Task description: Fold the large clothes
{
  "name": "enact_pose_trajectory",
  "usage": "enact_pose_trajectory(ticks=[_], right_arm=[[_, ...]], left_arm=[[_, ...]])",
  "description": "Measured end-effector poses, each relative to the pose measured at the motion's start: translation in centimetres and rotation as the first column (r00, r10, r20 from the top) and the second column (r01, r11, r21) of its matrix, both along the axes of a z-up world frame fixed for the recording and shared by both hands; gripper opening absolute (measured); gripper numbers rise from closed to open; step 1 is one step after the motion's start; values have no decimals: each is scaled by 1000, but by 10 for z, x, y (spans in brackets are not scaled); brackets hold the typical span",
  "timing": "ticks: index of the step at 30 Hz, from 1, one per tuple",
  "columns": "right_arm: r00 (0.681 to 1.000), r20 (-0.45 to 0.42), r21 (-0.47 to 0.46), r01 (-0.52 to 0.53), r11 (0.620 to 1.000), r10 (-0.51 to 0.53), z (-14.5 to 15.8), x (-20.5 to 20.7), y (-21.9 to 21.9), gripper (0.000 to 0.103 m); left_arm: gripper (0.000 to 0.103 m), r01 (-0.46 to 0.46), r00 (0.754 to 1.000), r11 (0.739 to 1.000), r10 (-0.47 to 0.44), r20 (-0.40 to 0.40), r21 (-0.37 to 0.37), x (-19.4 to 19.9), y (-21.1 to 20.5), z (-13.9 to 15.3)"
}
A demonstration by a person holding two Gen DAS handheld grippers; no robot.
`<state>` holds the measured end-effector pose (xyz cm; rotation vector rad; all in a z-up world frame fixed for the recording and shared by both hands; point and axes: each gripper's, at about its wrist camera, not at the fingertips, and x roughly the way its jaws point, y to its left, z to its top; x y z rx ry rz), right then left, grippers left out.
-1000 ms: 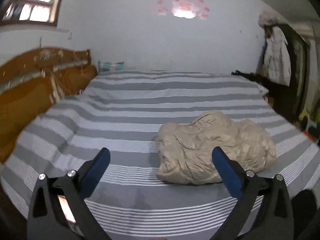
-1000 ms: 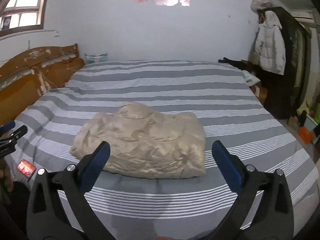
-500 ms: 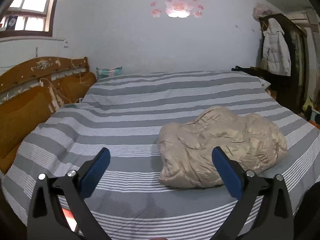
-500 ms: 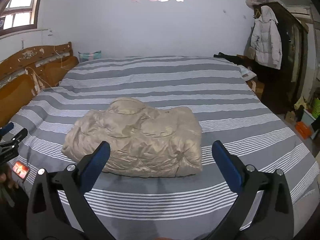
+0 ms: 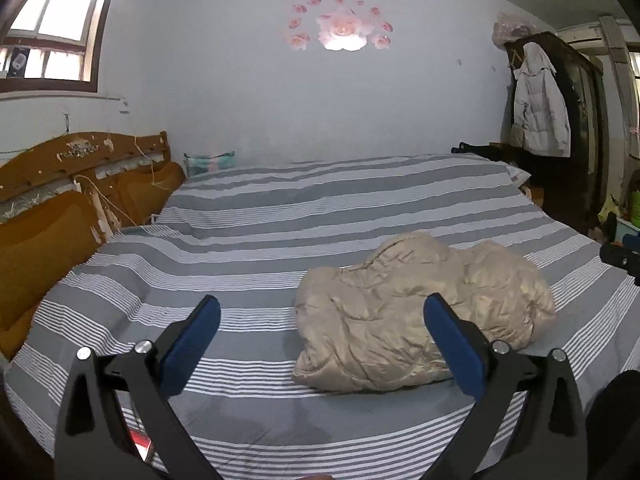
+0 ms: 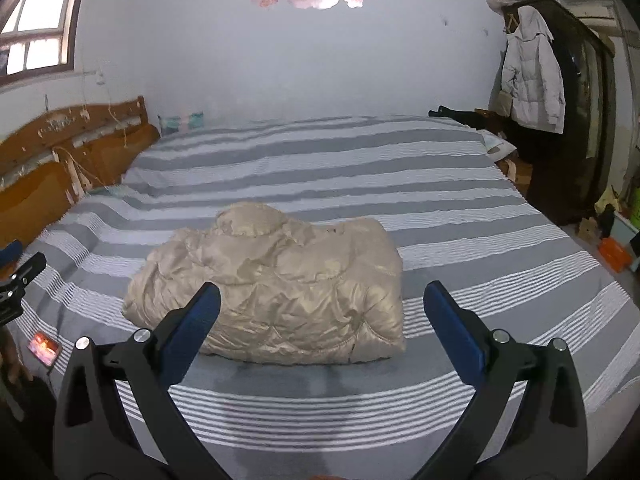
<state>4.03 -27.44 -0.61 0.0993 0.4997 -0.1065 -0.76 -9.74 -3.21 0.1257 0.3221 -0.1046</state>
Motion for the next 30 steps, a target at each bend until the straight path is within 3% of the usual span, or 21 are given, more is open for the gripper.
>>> enact_pose_trajectory(ticks=[5, 10, 14, 30], right_arm=[[999, 31, -23, -10, 1000, 11, 10, -13, -16, 100], [999, 28, -70, 29, 997, -27, 13, -29, -33, 100], [999, 25, -82, 36, 996, -34, 16, -29, -38, 100], [998, 65, -91, -4, 996, 10, 26, -32, -15, 100]], left_arm=[[101, 26, 999, 999, -27, 42, 44, -19, -38, 20], [101, 55, 998, 998, -55, 42, 15, -38, -71, 41], [101, 93, 994, 993, -96, 46, 68, -54, -95, 48], [101, 114, 992, 993, -115, 48, 35, -47, -97, 54]])
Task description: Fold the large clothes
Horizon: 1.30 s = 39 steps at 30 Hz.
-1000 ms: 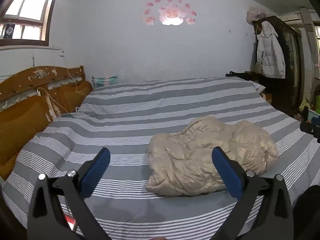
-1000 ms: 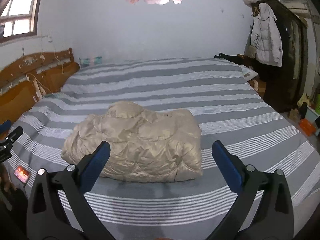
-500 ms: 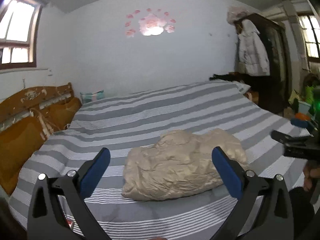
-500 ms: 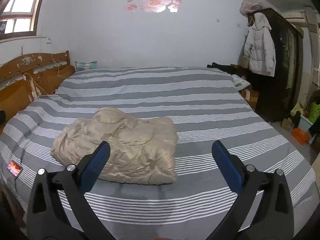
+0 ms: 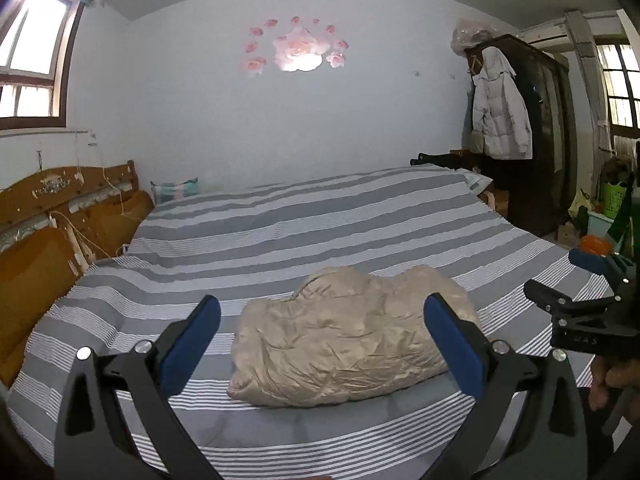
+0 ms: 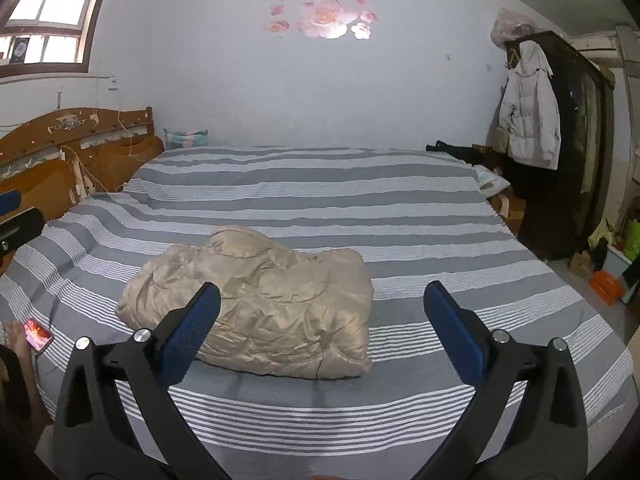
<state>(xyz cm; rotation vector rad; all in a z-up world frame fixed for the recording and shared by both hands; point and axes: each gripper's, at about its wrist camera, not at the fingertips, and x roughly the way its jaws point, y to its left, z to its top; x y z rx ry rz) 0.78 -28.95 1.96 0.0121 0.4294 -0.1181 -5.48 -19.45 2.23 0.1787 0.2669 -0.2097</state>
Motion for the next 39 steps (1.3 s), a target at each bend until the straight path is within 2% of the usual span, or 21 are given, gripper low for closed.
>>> enact_pose_trajectory(ticks=[10, 27, 39], right_arm=[[1000, -1, 1, -25, 1000, 25, -1, 13, 6, 100], [1000, -4, 22, -4, 1000, 4, -9, 12, -2, 100], [1000, -12, 13, -18, 1000, 18, -11, 17, 4, 100]], left_arm=[[101, -56, 998, 997, 54, -43, -53, 12, 19, -5], [101, -49, 999, 998, 48, -8, -25, 7, 14, -2], [101, -52, 999, 997, 51, -19, -53, 11, 21, 0]])
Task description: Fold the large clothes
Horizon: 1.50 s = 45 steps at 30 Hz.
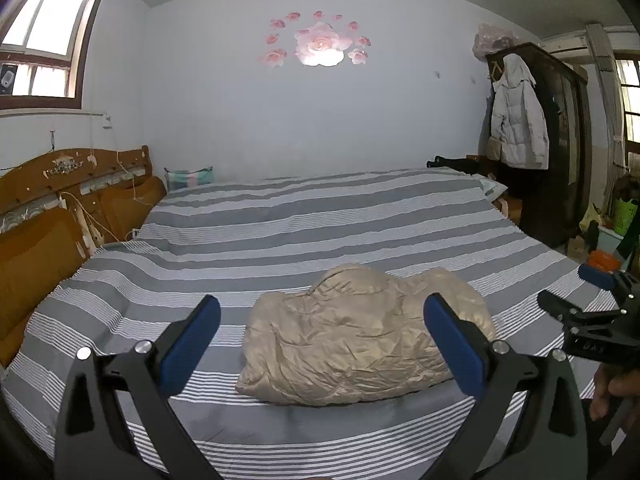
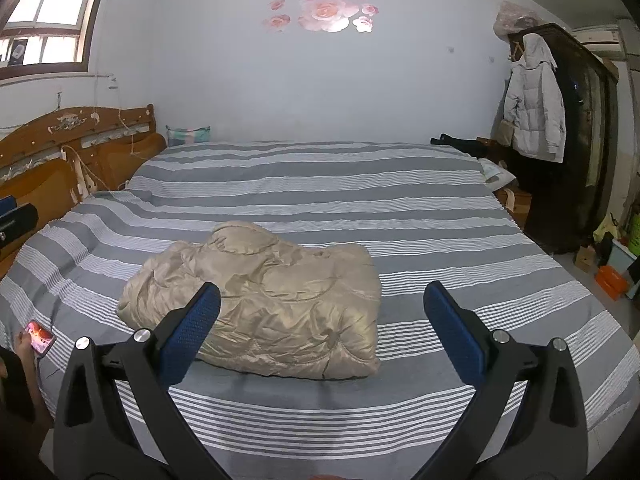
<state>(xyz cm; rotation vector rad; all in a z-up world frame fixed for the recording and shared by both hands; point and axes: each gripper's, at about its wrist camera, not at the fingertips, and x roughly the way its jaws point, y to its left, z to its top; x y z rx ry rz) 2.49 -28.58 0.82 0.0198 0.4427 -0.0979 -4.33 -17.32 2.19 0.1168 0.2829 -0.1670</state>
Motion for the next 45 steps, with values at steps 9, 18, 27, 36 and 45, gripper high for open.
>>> enact_pose_trajectory(ticks=[9, 18, 27, 36, 45], right_arm=[[1000, 14, -11, -1, 1000, 1, 4, -1, 3, 100], [999, 29, -18, 19, 1000, -18, 13, -3, 0, 100], [1000, 19, -20, 10, 1000, -10, 11, 0, 4, 100], [1000, 3, -28, 6, 1000, -6, 7, 6, 8, 100], [1000, 1, -30, -7, 1000, 7, 7, 8, 10, 100]], left_arm=[[101, -3, 1000, 1000, 3, 10, 0, 0, 0, 1], [101, -15, 1000, 1000, 15, 4, -1, 2, 2, -1], [101, -34, 999, 999, 34, -19, -23, 7, 10, -4], [101, -29, 999, 999, 29, -28, -27, 12, 13, -7], [101, -29, 1000, 999, 29, -10, -19, 8, 13, -5]])
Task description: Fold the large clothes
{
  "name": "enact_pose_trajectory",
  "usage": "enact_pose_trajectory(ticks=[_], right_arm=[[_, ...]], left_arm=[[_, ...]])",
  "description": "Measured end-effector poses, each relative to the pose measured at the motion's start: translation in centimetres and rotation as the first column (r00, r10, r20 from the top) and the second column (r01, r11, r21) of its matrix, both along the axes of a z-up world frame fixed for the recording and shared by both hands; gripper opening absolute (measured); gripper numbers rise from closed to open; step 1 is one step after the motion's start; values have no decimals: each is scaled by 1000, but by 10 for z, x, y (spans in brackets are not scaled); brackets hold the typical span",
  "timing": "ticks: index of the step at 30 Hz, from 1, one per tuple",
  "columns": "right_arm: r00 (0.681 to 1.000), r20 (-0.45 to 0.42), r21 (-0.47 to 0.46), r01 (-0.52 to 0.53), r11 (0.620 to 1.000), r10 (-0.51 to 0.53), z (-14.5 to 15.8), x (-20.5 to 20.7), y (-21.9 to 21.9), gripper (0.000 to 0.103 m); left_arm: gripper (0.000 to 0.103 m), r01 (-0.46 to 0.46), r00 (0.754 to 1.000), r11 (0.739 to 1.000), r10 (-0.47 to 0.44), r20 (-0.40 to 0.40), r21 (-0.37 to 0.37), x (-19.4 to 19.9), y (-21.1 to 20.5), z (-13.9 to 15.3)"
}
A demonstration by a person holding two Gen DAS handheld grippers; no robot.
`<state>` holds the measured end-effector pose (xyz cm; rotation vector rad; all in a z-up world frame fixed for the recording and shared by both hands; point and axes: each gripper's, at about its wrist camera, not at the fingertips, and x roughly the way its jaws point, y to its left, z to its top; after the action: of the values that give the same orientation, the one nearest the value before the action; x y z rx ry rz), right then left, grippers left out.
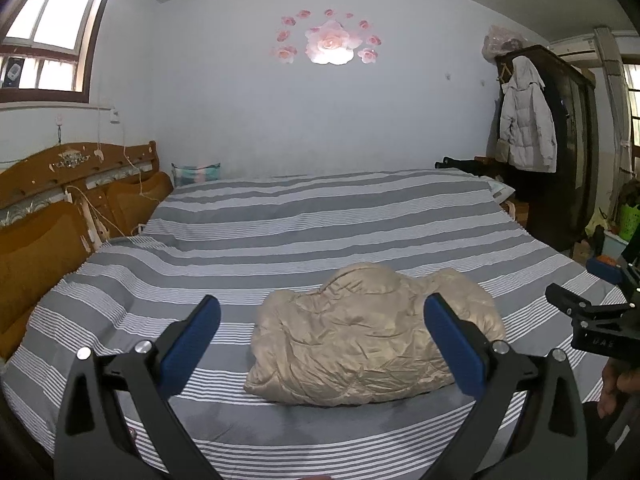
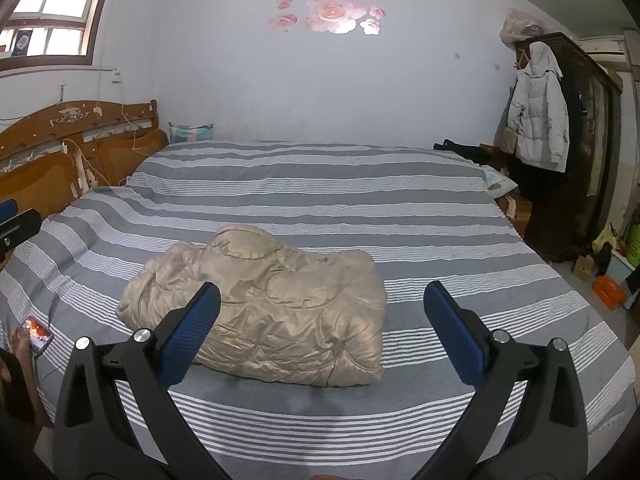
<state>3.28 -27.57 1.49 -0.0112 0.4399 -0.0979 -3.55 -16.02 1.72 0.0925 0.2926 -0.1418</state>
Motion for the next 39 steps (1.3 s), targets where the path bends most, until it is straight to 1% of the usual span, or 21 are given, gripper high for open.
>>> enact_pose_trajectory(ticks=[5, 7, 9, 16, 23, 39], right_arm=[[1000, 2, 0, -2, 1000, 2, 0, -2, -1, 100], [1000, 4, 4, 0, 1000, 0, -1, -3, -2, 100], [1000, 1, 4, 4, 1000, -4, -2, -3, -3, 100], [1000, 5, 3, 1, 1000, -1, -2, -3, -2, 100], [1000, 4, 4, 0, 1000, 0, -3, -3, -2, 100], [1000, 16, 2, 6, 1000, -6, -3, -12, -3, 100]], left_arm=[[101, 1, 1000, 1000, -1, 0, -9, -2, 1, 0], [101, -1, 1000, 1000, 1, 8, 3, -3, 0, 1], [101, 1, 1000, 1000, -1, 7, -5, -3, 1, 2], [101, 3, 1000, 1000, -3, 7, 5, -2, -1, 1], [101, -1, 1000, 1000, 1, 13, -1, -4, 0, 2], [101, 14, 999, 1000, -14, 33, 13, -12, -11, 9]])
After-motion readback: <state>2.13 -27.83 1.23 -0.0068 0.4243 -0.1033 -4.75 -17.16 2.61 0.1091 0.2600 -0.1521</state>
